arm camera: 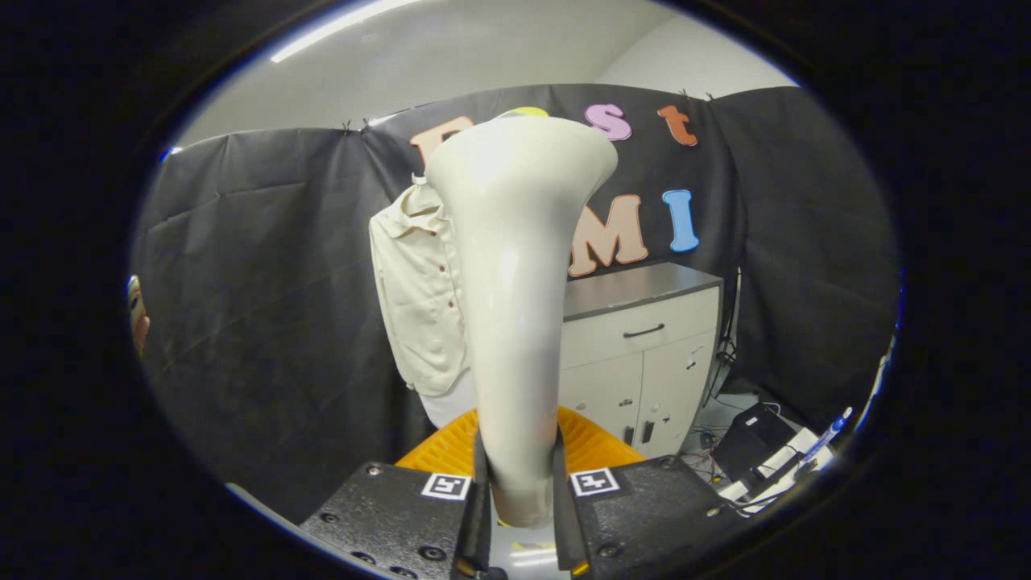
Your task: Iron the clothes twice with a garment steamer, once on the left side and once on the right side.
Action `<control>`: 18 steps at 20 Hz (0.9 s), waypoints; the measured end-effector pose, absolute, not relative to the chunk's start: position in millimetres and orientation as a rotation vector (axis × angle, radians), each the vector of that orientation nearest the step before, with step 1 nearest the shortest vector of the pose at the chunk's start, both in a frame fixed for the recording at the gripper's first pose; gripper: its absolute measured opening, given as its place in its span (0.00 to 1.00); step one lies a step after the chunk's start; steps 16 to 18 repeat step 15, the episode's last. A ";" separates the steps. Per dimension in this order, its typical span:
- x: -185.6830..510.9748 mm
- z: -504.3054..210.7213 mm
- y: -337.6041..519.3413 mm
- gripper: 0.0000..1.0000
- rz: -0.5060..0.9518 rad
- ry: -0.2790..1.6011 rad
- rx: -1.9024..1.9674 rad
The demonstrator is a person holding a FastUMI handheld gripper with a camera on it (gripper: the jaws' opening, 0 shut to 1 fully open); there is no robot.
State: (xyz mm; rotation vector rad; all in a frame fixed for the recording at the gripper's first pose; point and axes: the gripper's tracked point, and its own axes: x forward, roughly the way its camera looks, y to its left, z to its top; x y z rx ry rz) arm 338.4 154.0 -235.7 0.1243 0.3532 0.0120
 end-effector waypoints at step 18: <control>349.2 -240.4 160.7 0.31 -0.025 0.375 0.121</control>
